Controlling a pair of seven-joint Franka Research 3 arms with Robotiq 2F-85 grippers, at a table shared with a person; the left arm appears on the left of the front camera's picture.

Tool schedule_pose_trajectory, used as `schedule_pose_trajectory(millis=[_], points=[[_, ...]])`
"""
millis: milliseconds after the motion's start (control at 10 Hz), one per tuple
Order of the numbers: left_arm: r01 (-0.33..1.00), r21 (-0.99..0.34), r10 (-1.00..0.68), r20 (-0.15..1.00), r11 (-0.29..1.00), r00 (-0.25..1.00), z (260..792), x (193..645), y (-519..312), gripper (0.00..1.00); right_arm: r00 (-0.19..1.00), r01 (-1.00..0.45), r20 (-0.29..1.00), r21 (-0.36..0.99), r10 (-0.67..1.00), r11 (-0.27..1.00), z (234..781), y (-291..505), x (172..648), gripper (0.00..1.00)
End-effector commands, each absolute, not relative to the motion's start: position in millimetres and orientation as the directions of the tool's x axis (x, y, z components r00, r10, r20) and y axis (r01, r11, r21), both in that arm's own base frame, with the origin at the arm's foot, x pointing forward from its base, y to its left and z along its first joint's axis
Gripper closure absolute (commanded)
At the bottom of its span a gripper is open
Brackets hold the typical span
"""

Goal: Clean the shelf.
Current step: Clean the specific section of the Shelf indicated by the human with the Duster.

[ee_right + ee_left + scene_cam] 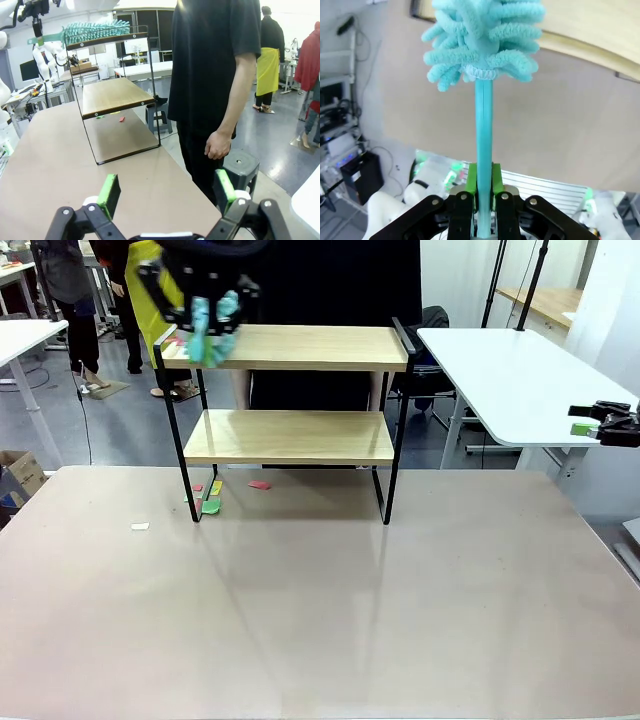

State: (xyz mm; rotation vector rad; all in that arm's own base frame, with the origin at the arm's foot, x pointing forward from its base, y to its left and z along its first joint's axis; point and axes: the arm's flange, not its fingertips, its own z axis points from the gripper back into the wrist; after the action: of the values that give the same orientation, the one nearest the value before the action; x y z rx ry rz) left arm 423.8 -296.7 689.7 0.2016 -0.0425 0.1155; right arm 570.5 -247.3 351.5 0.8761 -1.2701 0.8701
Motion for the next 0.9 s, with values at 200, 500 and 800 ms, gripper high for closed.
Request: schedule_pose_trajectory(millis=[200,500,800], points=[[-0.291,0.454,0.189,0.258,0.842,0.948,710,380,-252,0.87,0.088,-0.908,0.994,0.057,0.058,0.416,354,-246,571,0.0],[-0.061,0.199,-0.006,0.319,0.978,0.948,736,343,-270,0.87,0.088,-0.908,0.994,0.057,0.058,0.416,354,-246,571,0.0],[-0.229,0.375,0.118,0.297,0.898,0.948,740,362,-264,0.87,0.088,-0.908,0.994,0.057,0.058,0.416,354,-246,571,0.0]])
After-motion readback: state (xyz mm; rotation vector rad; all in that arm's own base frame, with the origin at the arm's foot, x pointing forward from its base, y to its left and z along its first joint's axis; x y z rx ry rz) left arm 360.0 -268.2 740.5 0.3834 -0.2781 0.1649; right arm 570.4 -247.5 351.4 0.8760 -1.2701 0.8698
